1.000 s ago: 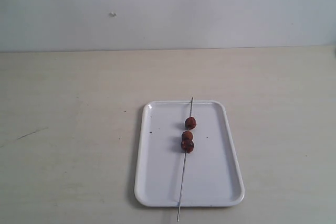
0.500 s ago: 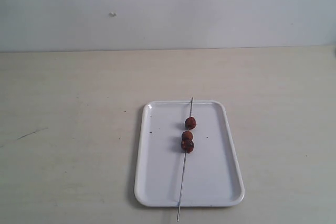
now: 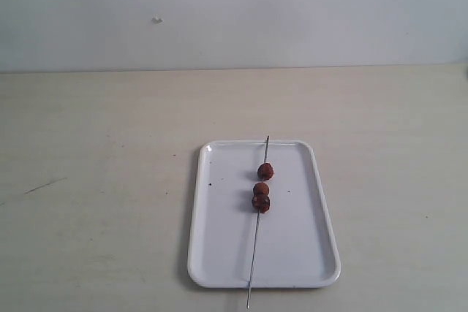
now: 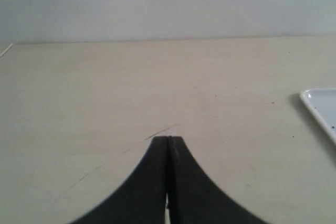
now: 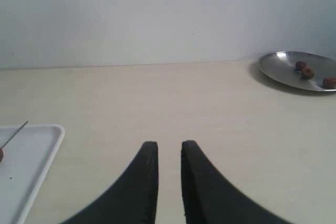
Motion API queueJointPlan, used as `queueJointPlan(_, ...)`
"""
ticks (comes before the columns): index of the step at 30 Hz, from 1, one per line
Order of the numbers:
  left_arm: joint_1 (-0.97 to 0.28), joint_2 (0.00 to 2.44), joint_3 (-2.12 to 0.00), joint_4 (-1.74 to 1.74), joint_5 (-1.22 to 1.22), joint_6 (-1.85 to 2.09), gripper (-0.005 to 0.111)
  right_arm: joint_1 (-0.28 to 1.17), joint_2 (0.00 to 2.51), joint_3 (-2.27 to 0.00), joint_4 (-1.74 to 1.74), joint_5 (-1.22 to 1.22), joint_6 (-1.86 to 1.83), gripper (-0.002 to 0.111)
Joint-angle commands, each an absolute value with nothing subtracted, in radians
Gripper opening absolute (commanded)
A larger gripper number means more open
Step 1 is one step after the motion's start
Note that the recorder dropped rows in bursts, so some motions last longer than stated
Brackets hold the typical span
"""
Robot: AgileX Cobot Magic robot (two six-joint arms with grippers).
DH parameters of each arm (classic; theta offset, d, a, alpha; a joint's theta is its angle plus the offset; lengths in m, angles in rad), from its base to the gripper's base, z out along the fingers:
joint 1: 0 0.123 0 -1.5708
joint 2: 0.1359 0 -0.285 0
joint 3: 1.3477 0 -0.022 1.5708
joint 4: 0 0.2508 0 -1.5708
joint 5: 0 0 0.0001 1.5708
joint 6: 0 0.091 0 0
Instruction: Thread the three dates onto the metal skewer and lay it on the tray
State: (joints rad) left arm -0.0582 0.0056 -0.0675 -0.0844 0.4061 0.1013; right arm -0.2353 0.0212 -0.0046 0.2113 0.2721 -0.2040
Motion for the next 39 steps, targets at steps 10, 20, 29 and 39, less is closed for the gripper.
queueJointPlan(10,-0.038,0.000,0.000,-0.119,0.379,0.043,0.000,-0.241,0.016,0.000,0.210,0.267,-0.204,0.017)
queueJointPlan(20,-0.038,0.000,0.000,-0.119,0.360,0.045,0.000,-0.241,0.016,0.000,0.210,0.267,-0.204,0.017)
queueJointPlan(29,-0.038,0.000,0.000,-0.119,0.360,0.045,0.000,-0.241,0.016,0.000,0.210,0.267,-0.204,0.017)
queueJointPlan(39,-0.038,0.000,0.000,-0.119,0.360,0.045,0.000,-0.241,0.016,0.000,0.210,0.267,-0.204,0.017)
